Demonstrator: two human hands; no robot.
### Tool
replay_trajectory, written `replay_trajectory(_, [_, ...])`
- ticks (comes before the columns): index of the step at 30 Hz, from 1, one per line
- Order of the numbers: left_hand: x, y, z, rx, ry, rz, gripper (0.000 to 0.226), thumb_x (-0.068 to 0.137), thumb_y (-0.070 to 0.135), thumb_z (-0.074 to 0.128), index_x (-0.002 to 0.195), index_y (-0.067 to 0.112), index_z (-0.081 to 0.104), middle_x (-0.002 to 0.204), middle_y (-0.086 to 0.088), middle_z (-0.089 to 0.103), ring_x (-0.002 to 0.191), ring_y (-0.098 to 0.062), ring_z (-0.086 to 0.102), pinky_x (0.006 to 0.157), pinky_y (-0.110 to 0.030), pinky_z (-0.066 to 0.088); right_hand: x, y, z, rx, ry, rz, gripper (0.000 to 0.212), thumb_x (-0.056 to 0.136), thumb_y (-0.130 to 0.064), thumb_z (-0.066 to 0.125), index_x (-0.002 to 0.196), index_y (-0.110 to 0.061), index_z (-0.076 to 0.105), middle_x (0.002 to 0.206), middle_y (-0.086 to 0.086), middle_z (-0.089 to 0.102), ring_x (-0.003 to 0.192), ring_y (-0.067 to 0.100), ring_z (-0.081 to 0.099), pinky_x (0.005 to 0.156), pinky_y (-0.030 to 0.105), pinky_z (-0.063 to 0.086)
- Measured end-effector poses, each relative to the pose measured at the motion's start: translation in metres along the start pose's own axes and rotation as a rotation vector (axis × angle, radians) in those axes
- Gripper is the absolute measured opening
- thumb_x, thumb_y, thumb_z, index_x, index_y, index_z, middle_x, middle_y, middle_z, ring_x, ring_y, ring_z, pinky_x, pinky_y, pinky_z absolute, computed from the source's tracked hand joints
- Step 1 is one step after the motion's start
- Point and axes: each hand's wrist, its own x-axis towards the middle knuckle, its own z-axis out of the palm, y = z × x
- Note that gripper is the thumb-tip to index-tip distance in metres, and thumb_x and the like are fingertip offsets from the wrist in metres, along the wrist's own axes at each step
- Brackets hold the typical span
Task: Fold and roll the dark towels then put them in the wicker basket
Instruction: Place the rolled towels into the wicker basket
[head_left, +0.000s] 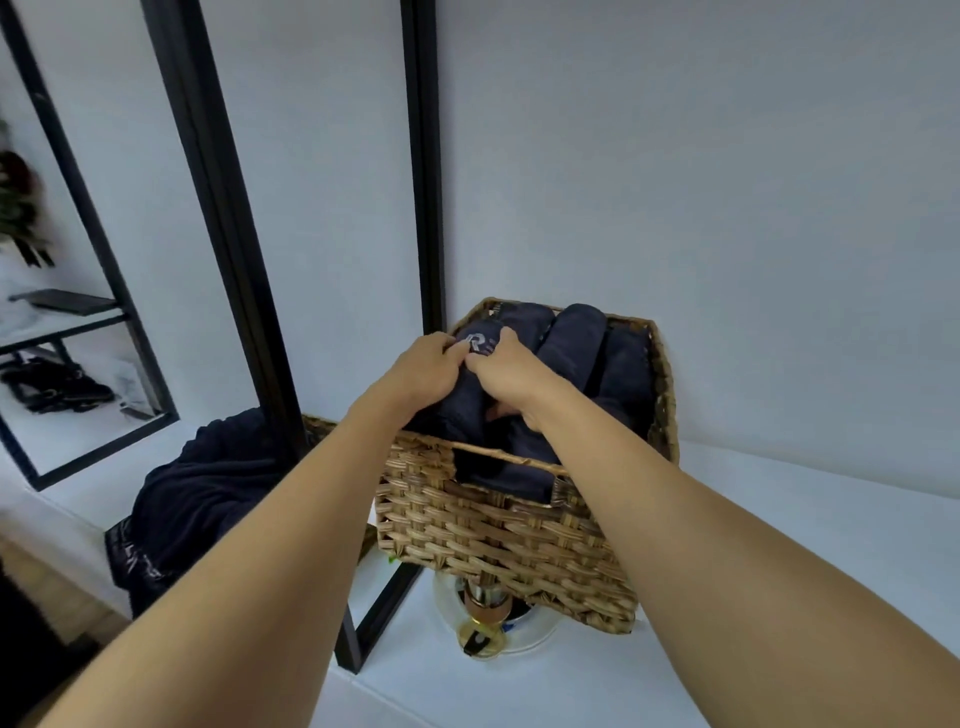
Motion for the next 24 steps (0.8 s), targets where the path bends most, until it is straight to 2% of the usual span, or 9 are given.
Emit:
replay_trajectory(6, [0.006, -0.009, 0.014, 0.394, -0.100, -0.002, 0.035, 0.105, 0.021, 0.033, 0.129, 0.004, 0.052, 0.134, -0.015, 0.052, 0.120, -0.032, 0.050, 0.096, -0.034, 0.037, 0.005, 0.020, 0.003, -0.115, -0.093, 0.094, 0.060, 0.097, -0.029, 0.049, 0.149, -0.010, 0.027, 0.139, 0.018, 0.047, 0.094, 0.038, 0.065, 0.057, 0.046, 0.061])
replay_trajectory(7, [0.006, -0.008, 0.016, 0.475, -0.097, -0.007, 0.034, 0.104, 0.019, 0.034, 0.130, 0.005, 0.051, 0.134, -0.015, 0.052, 0.118, -0.032, 0.051, 0.094, -0.034, 0.038, 0.006, 0.019, 0.001, -0.238, -0.061, 0.075, 0.062, 0.097, -0.029, 0.050, 0.150, -0.009, 0.025, 0.143, 0.019, 0.040, 0.099, 0.040, 0.063, 0.059, 0.042, 0.061])
replay_trajectory(9, [0.001, -0.002, 0.020, 0.622, -0.042, -0.036, 0.035, 0.100, 0.017, 0.041, 0.133, 0.008, 0.048, 0.134, -0.013, 0.052, 0.118, -0.032, 0.052, 0.094, -0.038, 0.042, 0.007, 0.015, -0.006, -0.560, 0.070, -0.040, 0.062, 0.097, -0.027, 0.050, 0.149, -0.009, 0.022, 0.149, 0.019, 0.024, 0.119, 0.041, 0.051, 0.081, 0.042, 0.056])
replay_trajectory(10, [-0.003, 0.002, 0.022, 0.692, 0.000, -0.040, 0.036, 0.099, 0.016, 0.042, 0.134, 0.008, 0.046, 0.135, -0.013, 0.050, 0.120, -0.033, 0.051, 0.094, -0.041, 0.043, 0.010, 0.012, -0.008, -0.656, 0.117, -0.131, 0.057, 0.097, -0.025, 0.048, 0.147, -0.010, 0.025, 0.150, 0.018, 0.023, 0.124, 0.041, 0.045, 0.093, 0.044, 0.049])
replay_trajectory(12, [-0.010, 0.004, 0.025, 0.761, 0.045, 0.016, 0.039, 0.099, 0.014, 0.040, 0.137, 0.005, 0.040, 0.139, -0.015, 0.044, 0.125, -0.035, 0.047, 0.096, -0.045, 0.042, 0.016, 0.009, -0.008, -0.735, 0.077, -0.256, 0.043, 0.099, -0.020, 0.042, 0.140, -0.010, 0.036, 0.145, 0.017, 0.033, 0.123, 0.041, 0.045, 0.100, 0.046, 0.042])
replay_trajectory(14, [-0.012, 0.002, 0.024, 0.781, -0.034, 0.072, 0.041, 0.099, 0.014, 0.037, 0.138, 0.003, 0.037, 0.139, -0.018, 0.040, 0.125, -0.036, 0.046, 0.100, -0.047, 0.042, 0.022, 0.012, -0.004, -0.795, 0.018, -0.289, 0.035, 0.101, -0.019, 0.036, 0.133, -0.008, 0.046, 0.136, 0.018, 0.044, 0.119, 0.039, 0.049, 0.098, 0.046, 0.042])
replay_trajectory(18, [-0.008, -0.008, 0.016, 0.834, -0.182, 0.034, 0.043, 0.100, 0.020, 0.031, 0.140, 0.006, 0.036, 0.139, -0.016, 0.043, 0.125, -0.037, 0.046, 0.103, -0.051, 0.040, 0.025, 0.014, 0.002, -0.905, -0.032, -0.292, 0.039, 0.104, -0.016, 0.033, 0.139, -0.005, 0.043, 0.141, 0.017, 0.047, 0.124, 0.034, 0.048, 0.104, 0.041, 0.039])
replay_trajectory(21, [-0.004, -0.008, 0.020, 0.853, -0.252, 0.006, 0.046, 0.102, 0.022, 0.027, 0.143, 0.005, 0.035, 0.144, -0.018, 0.043, 0.129, -0.035, 0.043, 0.107, -0.049, 0.037, 0.025, 0.019, -0.001, -0.878, -0.097, -0.230, 0.044, 0.104, -0.018, 0.031, 0.146, -0.004, 0.034, 0.149, 0.018, 0.040, 0.132, 0.034, 0.042, 0.109, 0.040, 0.035])
replay_trajectory(24, [-0.003, -0.003, 0.020, 0.837, -0.182, -0.009, 0.040, 0.102, 0.026, 0.030, 0.130, 0.006, 0.050, 0.133, -0.017, 0.054, 0.120, -0.034, 0.052, 0.099, -0.045, 0.042, 0.017, 0.021, -0.013, -0.682, -0.098, -0.222, 0.054, 0.104, -0.024, 0.037, 0.153, -0.006, 0.021, 0.159, 0.013, 0.025, 0.143, 0.031, 0.029, 0.115, 0.035, 0.025])
